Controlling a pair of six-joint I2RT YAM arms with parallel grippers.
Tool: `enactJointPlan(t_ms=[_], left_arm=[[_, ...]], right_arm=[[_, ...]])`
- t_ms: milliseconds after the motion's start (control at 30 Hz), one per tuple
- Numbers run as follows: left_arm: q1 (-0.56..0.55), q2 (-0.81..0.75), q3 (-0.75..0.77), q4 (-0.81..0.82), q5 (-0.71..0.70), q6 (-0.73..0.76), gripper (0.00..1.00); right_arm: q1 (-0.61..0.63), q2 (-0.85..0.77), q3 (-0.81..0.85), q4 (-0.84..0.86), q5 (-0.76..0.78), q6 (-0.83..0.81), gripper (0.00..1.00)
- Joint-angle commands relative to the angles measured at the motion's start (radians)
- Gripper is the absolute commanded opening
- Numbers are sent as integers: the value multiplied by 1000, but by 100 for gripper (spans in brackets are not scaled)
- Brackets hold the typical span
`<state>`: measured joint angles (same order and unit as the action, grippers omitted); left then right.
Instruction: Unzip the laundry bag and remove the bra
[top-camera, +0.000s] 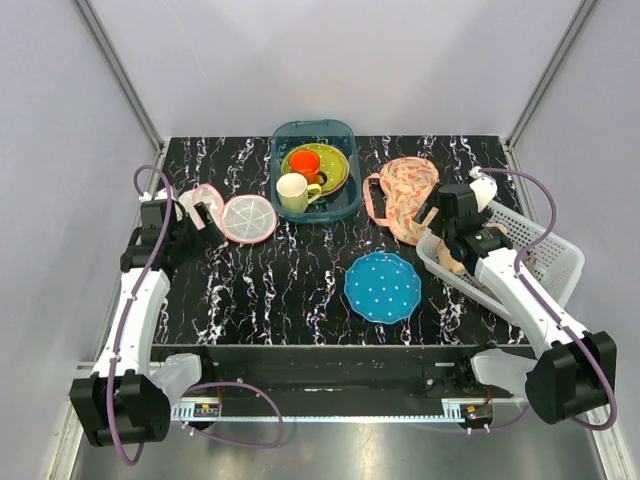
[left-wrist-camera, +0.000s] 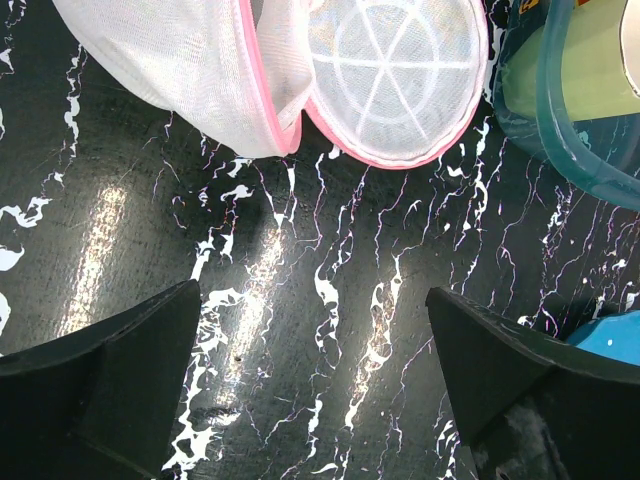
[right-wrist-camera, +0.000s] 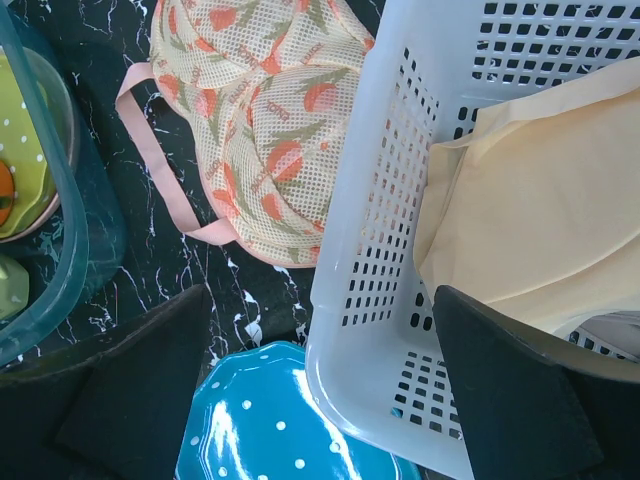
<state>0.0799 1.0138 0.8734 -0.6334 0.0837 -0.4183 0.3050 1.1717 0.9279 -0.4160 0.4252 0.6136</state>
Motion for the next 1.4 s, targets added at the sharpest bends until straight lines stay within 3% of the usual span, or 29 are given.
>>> enactJointPlan(t_ms=[0,433,600,667,933,1167,1200,1233,1267,1333,1367], left_arm=[[-2,-32,26,41,16,13,99],[-2,-38,24,43,57,12,99],[-8,-34,6,61,105,12,99],[-18,-24,7,57,105,18,99],[-29,-61,6,1,96,23,99],[-32,-101,-20,-18,99,4,99],[-32,-106,-20,-22,99,3,99],[-34,-109,-24,-22,99,3,99],[-32,-112,-27,-25,100,3,99],[-32,-115,-30,-31,105,9,99],[-32,-118,-30,-32,105,9,99]], right_arm=[[3,-43,8,34,15,3,100],[3,37,78,68,21,-84,100],[-30,322,308,33,22,-186,100],[-62,485,474,-3,-94,-186,100],[-90,1020,1009,-213,-111,-255,100],[-109,1221,1184,-279,-140,-261,98],[-109,1227,1203,-277,-149,-267,94],[-110,1226,1212,-282,-193,-276,81],[-110,1215,1215,-282,-222,-293,46],[-110,1141,1183,-273,-265,-282,8],[-110,1105,1159,-229,-269,-270,0]])
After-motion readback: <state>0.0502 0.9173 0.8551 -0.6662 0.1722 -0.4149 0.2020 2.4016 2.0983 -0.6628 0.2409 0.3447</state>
